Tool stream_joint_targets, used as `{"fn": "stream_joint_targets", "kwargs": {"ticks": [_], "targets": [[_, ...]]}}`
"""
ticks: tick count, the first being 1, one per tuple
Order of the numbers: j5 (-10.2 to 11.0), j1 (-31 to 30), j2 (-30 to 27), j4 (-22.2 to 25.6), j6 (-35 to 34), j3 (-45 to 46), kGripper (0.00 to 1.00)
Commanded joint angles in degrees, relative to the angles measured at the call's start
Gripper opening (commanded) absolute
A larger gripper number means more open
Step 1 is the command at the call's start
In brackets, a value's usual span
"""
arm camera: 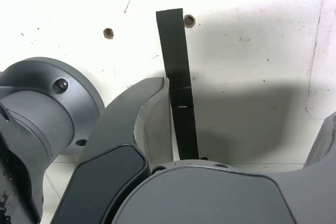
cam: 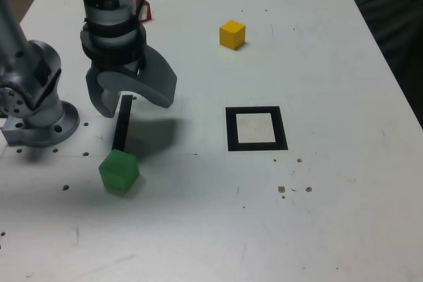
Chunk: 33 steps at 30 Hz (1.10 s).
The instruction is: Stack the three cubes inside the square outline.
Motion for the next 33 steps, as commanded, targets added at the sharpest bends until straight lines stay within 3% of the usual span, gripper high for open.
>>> {"fn": "stream_joint_targets", "kwargs": {"ticks": [1, 17, 33], "targets": [[0.1, 0.1, -0.4, -0.2, -0.1, 0.0, 1.0], [0.3, 2.1, -0.5, 1.6, 0.6, 0.0, 0.99], [1.3, 17.1, -1.3, 2.4, 15.8, -1.9, 0.99]]}}
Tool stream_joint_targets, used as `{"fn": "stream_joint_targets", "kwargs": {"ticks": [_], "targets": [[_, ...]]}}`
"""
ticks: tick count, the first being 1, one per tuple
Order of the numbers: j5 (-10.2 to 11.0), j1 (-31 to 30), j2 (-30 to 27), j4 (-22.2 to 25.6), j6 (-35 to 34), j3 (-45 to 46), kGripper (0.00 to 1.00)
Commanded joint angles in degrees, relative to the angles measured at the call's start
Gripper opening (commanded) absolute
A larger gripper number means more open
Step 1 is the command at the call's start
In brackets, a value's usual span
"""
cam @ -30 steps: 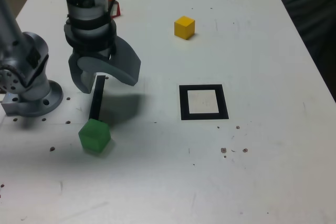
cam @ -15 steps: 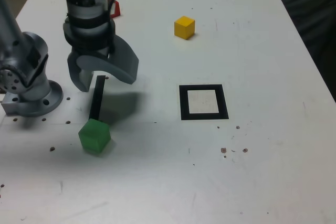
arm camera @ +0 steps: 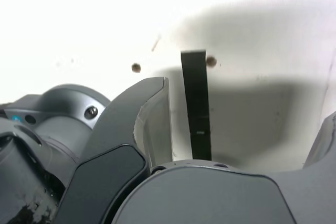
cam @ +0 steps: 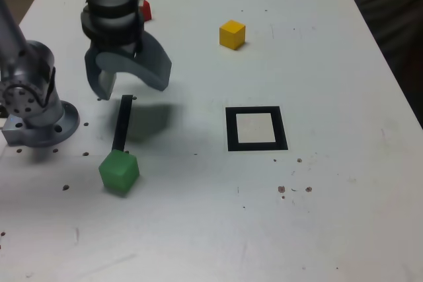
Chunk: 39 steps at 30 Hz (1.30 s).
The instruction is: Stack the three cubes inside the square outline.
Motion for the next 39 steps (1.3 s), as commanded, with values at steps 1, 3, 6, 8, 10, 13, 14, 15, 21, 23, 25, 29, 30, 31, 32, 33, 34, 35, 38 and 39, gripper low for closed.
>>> {"fn": "stream_joint_targets", "kwargs": {"ticks": [1, 3, 6, 8, 10, 13, 14, 15, 21, 23, 25, 29, 30, 31, 32, 33, 34, 35, 38, 39], "targets": [[0.2, 1.9, -0.4, 0.1, 1.6, -1.0, 0.99], [0.3, 4.8, -0.3, 0.2, 4.0, -2.2, 0.99], [0.3, 8.8, 0.1, 0.5, 6.5, -3.7, 0.99], [0.3, 11.6, 0.7, 0.7, 7.9, -4.6, 0.99], [0.3, 14.5, 1.4, 0.8, 9.0, -5.6, 0.99], [0.4, 18.9, 2.6, 1.0, 10.6, -7.2, 0.99], [0.4, 20.2, 2.9, 1.0, 11.1, -7.8, 0.99], [0.4, 21.5, 3.2, 1.2, 11.6, -8.4, 0.99], [0.4, 27.6, 5.3, 2.7, 13.8, -13.0, 0.99], [0.4, 29.6, 6.2, 3.1, 14.3, -14.7, 0.99], [0.4, 31.3, 7.0, 3.3, 14.6, -15.7, 0.99], [0.4, 34.9, 8.7, 3.4, 15.4, -17.6, 0.99], [0.5, 35.7, 9.2, 3.5, 15.6, -18.2, 0.99], [0.5, 36.5, 9.7, 3.6, 15.9, -18.8, 0.99], [0.5, 37.2, 10.2, 3.8, 16.1, -19.6, 0.99], [0.5, 37.9, 10.8, 4.0, 16.4, -20.3, 0.99], [0.5, 38.5, 11.4, 4.2, 16.6, -21.2, 0.99], [0.5, 39.1, 12.0, 4.4, 16.9, -22.0, 0.99], [0.5, 40.7, 13.7, 5.2, 17.6, -24.6, 0.99], [0.5, 41.2, 14.3, 5.4, 17.8, -25.4, 0.99]]}}
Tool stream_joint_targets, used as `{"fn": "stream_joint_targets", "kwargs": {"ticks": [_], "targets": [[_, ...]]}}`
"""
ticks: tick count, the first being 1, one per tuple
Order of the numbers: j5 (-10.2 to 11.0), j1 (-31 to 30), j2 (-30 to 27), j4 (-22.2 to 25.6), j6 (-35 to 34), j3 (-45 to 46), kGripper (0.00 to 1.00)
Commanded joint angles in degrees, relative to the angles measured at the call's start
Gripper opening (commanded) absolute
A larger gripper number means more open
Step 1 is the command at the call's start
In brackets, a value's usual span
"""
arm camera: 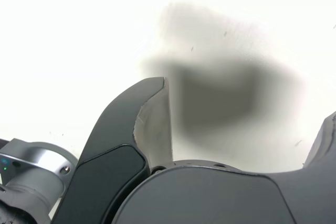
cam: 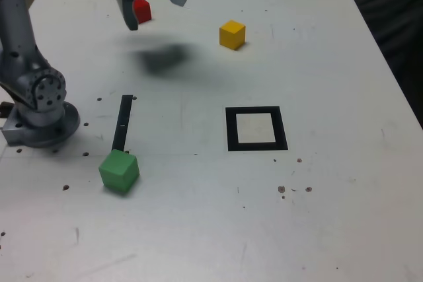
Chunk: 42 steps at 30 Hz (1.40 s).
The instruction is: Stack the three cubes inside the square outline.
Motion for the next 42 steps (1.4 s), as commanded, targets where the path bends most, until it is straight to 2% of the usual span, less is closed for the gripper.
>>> {"fn": "stream_joint_targets", "kwargs": {"ticks": [1, 22, 30, 42], "targets": [[0.2, 0.8, 1.2, 0.6, 0.4, -1.4, 0.99], [2.6, 12.1, 13.4, 8.8, 3.5, -16.6, 0.99], [3.1, 13.2, 18.1, 13.2, 3.7, -23.6, 0.99], [3.3, 14.1, 20.5, 14.1, 4.1, -24.2, 0.99]]}}
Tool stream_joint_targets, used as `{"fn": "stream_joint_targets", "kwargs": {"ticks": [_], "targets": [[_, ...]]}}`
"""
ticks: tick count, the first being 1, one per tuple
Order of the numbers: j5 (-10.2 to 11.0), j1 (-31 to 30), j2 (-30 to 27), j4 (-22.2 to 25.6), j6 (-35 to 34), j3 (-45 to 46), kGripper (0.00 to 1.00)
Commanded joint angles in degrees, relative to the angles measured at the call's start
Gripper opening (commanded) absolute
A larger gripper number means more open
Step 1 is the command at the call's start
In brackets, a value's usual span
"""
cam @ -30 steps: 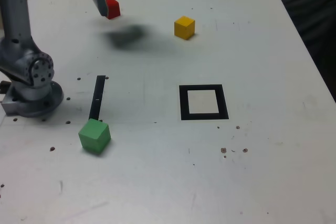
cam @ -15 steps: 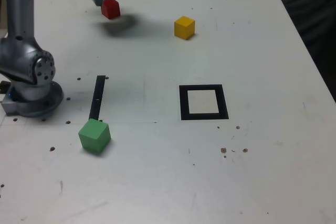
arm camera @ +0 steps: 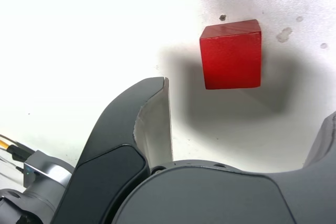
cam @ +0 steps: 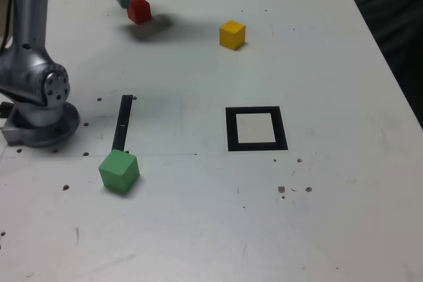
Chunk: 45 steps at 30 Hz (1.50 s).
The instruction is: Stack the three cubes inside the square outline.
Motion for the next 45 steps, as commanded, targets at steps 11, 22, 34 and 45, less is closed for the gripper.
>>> {"fn": "stream_joint_targets", "kwargs": {"ticks": [11, 22, 34, 45], "targets": [[-0.6, 3.1, 6.1, 0.2, 2.2, -2.0, 0.95], [-1.1, 3.8, 10.1, 0.0, 2.8, -5.5, 0.64], [-1.1, 4.3, 10.4, 0.1, 2.6, -6.3, 0.35], [-1.1, 3.9, 10.3, 0.0, 2.6, -5.8, 0.35]]}}
